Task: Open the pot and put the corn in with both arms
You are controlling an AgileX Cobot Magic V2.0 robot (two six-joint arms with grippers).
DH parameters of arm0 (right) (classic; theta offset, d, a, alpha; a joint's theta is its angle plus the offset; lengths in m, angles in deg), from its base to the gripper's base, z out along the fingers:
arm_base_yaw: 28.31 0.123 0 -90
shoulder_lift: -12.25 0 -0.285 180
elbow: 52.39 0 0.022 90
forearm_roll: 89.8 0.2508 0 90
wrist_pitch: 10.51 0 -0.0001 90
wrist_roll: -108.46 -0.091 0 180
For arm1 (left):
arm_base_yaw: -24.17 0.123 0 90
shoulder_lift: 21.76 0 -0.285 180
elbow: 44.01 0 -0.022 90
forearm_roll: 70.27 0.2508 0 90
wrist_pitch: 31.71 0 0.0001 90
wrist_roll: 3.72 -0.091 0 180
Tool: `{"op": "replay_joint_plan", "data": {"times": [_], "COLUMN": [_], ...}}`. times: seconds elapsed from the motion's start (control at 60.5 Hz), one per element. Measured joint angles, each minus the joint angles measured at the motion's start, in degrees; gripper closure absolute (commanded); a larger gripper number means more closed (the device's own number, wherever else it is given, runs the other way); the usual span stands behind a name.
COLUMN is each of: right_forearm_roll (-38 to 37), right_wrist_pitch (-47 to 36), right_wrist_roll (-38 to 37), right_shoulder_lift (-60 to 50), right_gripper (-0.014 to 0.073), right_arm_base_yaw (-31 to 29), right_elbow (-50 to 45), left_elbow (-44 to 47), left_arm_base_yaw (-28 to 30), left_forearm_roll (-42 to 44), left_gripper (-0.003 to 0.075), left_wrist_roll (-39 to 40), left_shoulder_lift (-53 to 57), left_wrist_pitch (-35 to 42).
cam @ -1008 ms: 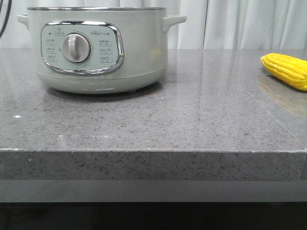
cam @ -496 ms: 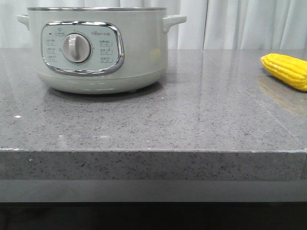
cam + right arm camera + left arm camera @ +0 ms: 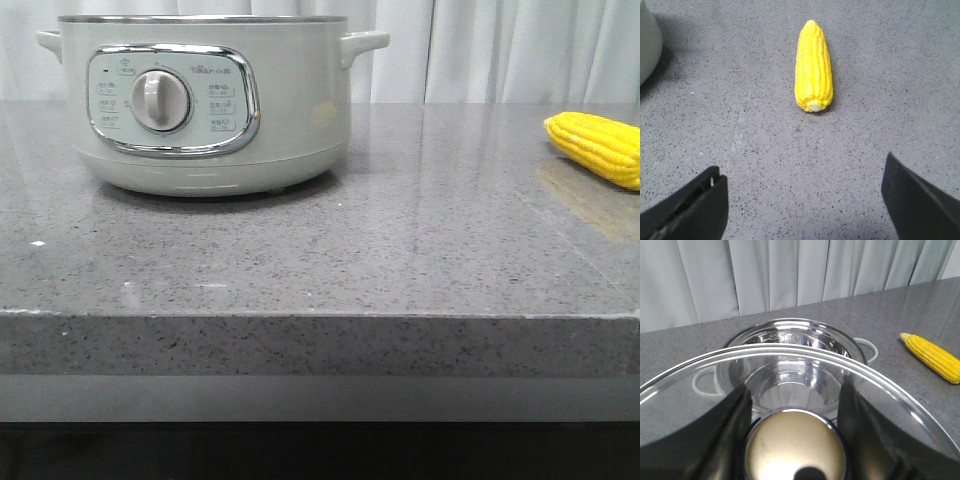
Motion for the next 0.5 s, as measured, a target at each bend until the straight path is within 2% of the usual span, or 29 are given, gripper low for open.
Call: {"op": "replay_joint_plan", "data": {"times": [0.231, 0.496], "right_forearm_roll": [0.0, 0.0], "right_wrist_pitch": [0.0, 0.92], "right_wrist_roll": [0.0, 0.0], "right_shoulder_lift": [0.0, 0.0], "right_gripper": [-0.0041, -0.0041], "right_arm_base_yaw": [0.0, 0.0], "right_elbow": [0.0, 0.0], "left_elbow": [9.21, 13.37], "left_arm_base_yaw": [0.0, 0.0], "left_forearm_roll": [-2.4, -4.27], "left_gripper": [0.0482, 0.0482], "left_wrist_roll": [0.0, 0.0], "left_shoulder_lift": [13.45, 21.38], "left_wrist_pitch": [-0.28, -1.05]}}
